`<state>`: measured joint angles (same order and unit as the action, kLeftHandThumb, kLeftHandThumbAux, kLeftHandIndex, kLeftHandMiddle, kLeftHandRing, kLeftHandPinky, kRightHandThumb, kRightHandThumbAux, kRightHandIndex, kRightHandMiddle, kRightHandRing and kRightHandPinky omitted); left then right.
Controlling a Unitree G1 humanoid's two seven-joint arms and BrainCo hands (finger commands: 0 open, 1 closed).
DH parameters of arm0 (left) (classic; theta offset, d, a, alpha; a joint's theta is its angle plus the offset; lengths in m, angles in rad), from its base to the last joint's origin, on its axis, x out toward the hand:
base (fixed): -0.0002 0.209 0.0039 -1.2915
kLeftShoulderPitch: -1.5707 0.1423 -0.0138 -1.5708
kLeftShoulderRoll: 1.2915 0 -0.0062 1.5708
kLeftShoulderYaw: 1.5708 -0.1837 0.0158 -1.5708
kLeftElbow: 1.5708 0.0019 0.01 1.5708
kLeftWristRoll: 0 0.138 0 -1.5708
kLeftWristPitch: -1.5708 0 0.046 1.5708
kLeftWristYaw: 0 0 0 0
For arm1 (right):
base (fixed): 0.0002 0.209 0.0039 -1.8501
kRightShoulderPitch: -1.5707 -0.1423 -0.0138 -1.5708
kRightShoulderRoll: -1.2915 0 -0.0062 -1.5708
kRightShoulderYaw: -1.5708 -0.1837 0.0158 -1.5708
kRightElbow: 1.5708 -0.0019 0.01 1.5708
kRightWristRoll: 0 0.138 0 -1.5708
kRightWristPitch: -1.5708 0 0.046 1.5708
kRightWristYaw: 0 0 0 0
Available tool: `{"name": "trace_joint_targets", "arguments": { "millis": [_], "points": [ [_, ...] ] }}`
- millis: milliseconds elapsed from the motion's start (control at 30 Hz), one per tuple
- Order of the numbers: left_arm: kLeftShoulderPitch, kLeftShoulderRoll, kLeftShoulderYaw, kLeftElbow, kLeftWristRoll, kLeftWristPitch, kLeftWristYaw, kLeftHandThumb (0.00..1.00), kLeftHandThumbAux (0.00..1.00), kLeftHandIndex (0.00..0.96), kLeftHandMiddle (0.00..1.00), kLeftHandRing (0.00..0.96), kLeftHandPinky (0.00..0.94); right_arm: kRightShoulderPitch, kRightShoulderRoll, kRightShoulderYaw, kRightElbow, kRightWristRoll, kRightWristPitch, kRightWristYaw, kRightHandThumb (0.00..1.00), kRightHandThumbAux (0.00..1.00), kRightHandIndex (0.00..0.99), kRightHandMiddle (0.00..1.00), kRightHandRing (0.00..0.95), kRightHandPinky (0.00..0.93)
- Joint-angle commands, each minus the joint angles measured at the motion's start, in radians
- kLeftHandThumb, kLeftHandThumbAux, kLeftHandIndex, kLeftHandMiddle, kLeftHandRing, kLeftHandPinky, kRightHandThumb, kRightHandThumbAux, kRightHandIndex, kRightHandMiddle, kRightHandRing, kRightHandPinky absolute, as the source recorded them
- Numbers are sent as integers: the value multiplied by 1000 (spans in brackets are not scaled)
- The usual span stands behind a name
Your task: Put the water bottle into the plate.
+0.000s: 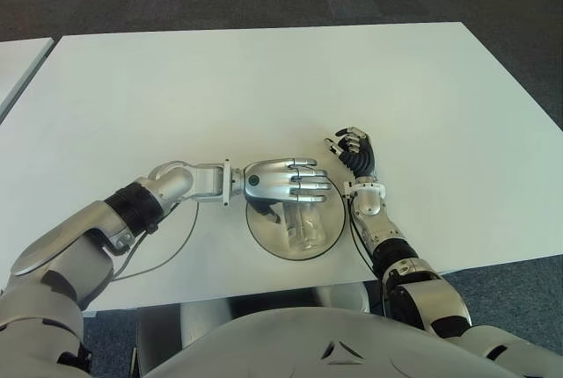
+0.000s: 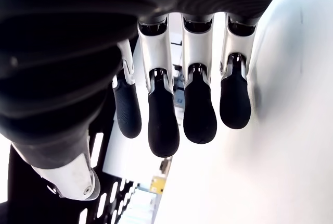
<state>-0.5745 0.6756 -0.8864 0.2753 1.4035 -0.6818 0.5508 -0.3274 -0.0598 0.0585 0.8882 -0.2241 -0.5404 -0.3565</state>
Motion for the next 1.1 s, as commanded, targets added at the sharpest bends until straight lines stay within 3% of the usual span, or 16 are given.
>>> {"name": "trace_joint_targets", "arguments": {
  "millis": [33,167,333,500,733,867,1100],
  "points": [
    [-47,13,-1,0,-34,-70,-127,433,438,0,0,0,0,10,1,-6,6,11,13,20,706,729,433,687,697,707],
    [-72,0,32,33,-109,-100,-199,532,442,0,0,0,0,9,3,-9,9,14,6,23,706,729,433,688,695,693],
    [-92,-19,89,102,-178,-94,-197,568,439,0,0,0,0,9,3,-9,9,16,8,25,706,729,433,690,698,701],
    [-163,-83,146,266,-227,-76,-92,596,459,0,0,0,0,10,7,-9,2,16,14,19,706,729,433,682,691,685],
    [-240,-138,223,456,-344,-125,3,658,481,0,0,0,0,11,10,-9,-6,15,20,15,706,729,432,681,687,647],
    [-270,-149,288,522,-433,-138,18,610,493,0,0,0,0,10,9,-10,-3,17,23,21,707,729,432,688,691,651],
    [-277,-143,379,569,-575,-176,-36,303,471,0,0,0,0,6,7,-13,5,21,20,27,707,730,433,692,694,666]
  ]
}}
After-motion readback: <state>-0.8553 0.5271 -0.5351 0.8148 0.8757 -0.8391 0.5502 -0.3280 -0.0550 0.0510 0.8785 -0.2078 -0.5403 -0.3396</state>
